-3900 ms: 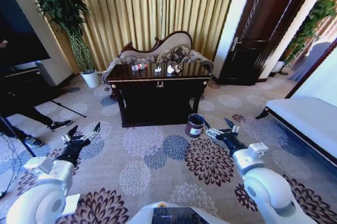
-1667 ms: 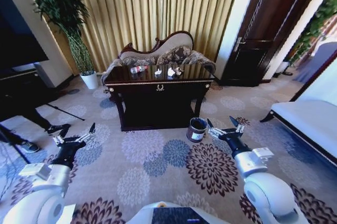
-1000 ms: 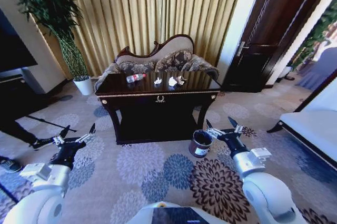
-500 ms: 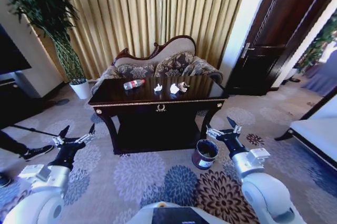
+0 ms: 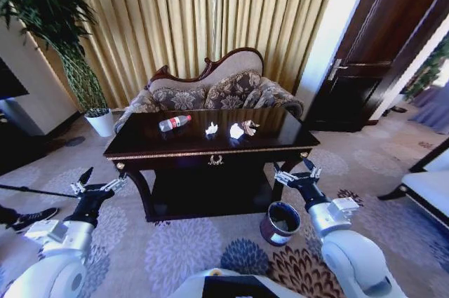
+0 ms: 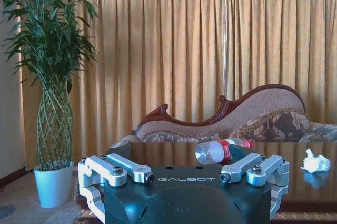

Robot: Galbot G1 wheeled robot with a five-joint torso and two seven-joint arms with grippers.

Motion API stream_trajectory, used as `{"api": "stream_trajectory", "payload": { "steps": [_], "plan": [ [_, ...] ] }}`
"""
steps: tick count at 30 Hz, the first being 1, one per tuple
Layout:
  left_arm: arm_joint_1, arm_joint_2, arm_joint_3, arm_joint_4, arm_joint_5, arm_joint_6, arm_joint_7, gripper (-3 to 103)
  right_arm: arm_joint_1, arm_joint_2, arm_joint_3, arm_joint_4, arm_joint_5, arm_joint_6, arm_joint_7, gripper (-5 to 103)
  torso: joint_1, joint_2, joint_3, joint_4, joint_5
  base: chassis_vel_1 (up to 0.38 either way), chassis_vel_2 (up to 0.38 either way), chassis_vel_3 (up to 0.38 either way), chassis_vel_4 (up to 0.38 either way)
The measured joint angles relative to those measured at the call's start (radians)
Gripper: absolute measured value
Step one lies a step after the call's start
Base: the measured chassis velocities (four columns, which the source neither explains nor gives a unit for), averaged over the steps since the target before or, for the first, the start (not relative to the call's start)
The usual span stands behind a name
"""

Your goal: Move to the front of the table and place the trash on the table into the trash bin.

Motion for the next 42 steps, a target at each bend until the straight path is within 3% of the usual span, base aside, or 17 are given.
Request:
{"api": "stream_trajectory", "payload": {
  "steps": [22,28,31,42],
  "plan": [
    [0.008,-0.012,-0.007,-0.006,-0.005,-0.013,0.001,100,0.007,-0.005,-0.012,-0.004,0.01,0.001,0.002,100,0.0,0.0,0.0,0.0,0.0001,-0.161,0.161,0.16,-0.163],
    [0.015,-0.009,-0.008,-0.023,-0.012,-0.014,0.0,100,0.074,-0.067,-0.015,-0.028,0.141,-0.072,0.023,100,-0.001,0.0,0.0,-0.0001,0.0004,0.0,0.0,0.0,0.0],
    [0.018,-0.004,-0.009,-0.041,-0.015,-0.014,-0.002,100,0.152,-0.134,-0.024,-0.054,0.281,-0.145,0.044,100,0.0,0.0,0.0,0.0001,0.0002,0.0,0.0,0.0,0.0],
    [0.022,-0.018,-0.005,-0.048,-0.013,-0.009,-0.004,100,0.294,-0.288,-0.079,-0.197,0.352,-0.163,0.046,100,0.0,0.0,0.0,0.0,0.0004,0.0,0.0,0.0,0.0]
  ]
}}
